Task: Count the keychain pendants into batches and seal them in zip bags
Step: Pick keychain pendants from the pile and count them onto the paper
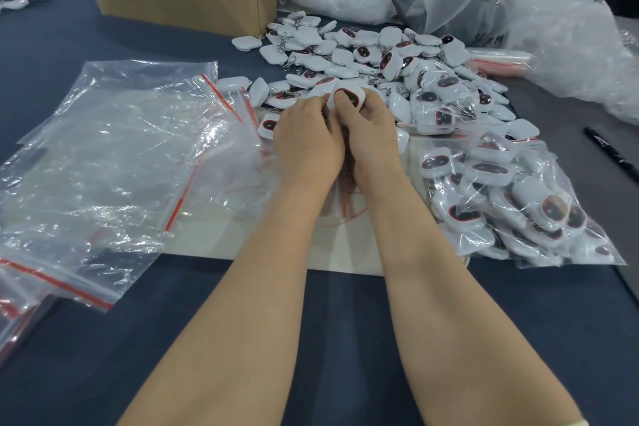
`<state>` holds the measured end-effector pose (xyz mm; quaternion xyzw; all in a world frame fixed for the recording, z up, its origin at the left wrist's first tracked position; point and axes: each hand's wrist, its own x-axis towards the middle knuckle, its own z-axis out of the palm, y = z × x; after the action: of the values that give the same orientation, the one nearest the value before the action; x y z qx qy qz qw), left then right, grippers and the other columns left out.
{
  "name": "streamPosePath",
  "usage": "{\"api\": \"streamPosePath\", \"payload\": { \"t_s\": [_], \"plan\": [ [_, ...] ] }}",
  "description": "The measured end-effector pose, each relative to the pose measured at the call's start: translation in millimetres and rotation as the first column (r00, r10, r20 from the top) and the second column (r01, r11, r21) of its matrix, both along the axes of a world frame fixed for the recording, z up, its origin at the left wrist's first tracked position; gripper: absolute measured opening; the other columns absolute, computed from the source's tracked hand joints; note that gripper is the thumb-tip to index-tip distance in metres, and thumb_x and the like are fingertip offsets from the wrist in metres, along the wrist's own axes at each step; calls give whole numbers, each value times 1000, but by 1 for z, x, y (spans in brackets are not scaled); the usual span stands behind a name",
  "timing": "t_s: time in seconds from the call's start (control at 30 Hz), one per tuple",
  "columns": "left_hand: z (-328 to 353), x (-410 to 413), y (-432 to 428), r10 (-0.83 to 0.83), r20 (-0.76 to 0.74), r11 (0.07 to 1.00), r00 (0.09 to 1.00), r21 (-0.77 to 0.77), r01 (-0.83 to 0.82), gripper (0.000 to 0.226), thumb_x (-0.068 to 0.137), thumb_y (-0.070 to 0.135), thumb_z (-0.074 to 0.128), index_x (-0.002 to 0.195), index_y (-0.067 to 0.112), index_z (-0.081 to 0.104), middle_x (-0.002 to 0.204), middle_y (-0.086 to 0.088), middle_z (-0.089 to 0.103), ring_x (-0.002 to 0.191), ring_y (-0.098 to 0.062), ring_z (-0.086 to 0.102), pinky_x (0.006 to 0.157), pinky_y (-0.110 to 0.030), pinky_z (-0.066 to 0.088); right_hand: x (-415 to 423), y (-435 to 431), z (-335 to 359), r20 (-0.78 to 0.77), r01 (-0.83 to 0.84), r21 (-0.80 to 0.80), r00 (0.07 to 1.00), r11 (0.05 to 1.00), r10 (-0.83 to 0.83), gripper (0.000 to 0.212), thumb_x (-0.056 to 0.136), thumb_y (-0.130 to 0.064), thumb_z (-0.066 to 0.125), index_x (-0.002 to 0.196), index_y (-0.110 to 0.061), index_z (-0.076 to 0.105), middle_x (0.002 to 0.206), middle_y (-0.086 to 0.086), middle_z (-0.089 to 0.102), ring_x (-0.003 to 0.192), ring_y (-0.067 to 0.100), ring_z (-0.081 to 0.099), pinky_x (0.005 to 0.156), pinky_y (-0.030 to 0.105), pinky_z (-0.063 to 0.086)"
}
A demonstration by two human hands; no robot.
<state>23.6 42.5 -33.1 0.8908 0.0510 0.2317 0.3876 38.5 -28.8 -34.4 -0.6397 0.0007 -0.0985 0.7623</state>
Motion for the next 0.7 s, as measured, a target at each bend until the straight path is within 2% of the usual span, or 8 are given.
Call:
{"api": "streamPosePath", "payload": {
  "t_s": [0.2, 0.3, 0.4, 0.5, 0.6, 0.67, 0.7],
  "plan": [
    [-1, 1, 0, 8, 7, 1000, 1000, -2, -8, 26, 95, 23, 42, 96, 5, 61, 102, -13, 64, 98, -32, 55, 84, -42, 41, 1, 0, 0, -16, -13, -85, 1000, 996, 11, 20, 93, -9, 58, 75, -19, 56, 69, -2, 55, 69, 13, 51, 72, 34, 44],
    [-2, 2, 2, 20, 8, 999, 1000, -33, -20, 28, 96, 24, 42, 99, 4, 62, 103, -12, 64, 100, -31, 55, 87, -41, 41, 1, 1, 0, -33, -82, -70, 996, 994, 80, 15, 97, -11, 53, 85, -16, 60, 84, 6, 61, 81, 17, 57, 81, 40, 49],
    [-3, 3, 2, 24, 13, 998, 1000, -51, -23, 29, 96, 24, 42, 100, 3, 63, 103, -13, 65, 100, -31, 55, 88, -42, 41, 1, 0, 0, -30, -105, -57, 994, 993, 103, 13, 98, -12, 50, 91, -14, 61, 94, 11, 64, 89, 20, 60, 87, 39, 51],
    [-2, 4, 2, 27, 9, 999, 1000, -45, -27, 28, 96, 25, 42, 95, 5, 61, 100, -12, 65, 98, -31, 55, 87, -43, 41, 1, 0, 0, -3, -104, -49, 995, 993, 104, 12, 98, -10, 50, 92, -12, 61, 94, 11, 65, 90, 20, 61, 88, 39, 51],
    [-2, 2, 2, 20, 8, 998, 1000, -51, -20, 27, 96, 27, 44, 94, 7, 62, 100, -9, 65, 98, -28, 55, 87, -42, 42, 0, -1, 2, -32, -77, -7, 997, 997, 76, 16, 98, -10, 50, 87, -14, 61, 86, 8, 64, 84, 20, 60, 82, 38, 51],
    [-1, 0, 0, 3, 43, 993, 999, -116, 2, 25, 95, 26, 46, 99, 8, 63, 103, -6, 63, 101, -24, 55, 90, -39, 42, -1, 0, 5, -87, -20, 44, 996, 999, 24, 20, 97, -11, 49, 81, -15, 60, 80, 7, 61, 80, 22, 58, 76, 38, 49],
    [2, -2, -2, -12, 71, 980, 997, -197, 26, 23, 95, 25, 47, 102, 9, 63, 105, -4, 62, 103, -21, 54, 92, -35, 42, 0, -1, 7, -121, 32, 63, 992, 997, -25, 21, 97, -12, 50, 78, -14, 58, 78, 8, 60, 78, 22, 57, 74, 38, 49]
  ]
}}
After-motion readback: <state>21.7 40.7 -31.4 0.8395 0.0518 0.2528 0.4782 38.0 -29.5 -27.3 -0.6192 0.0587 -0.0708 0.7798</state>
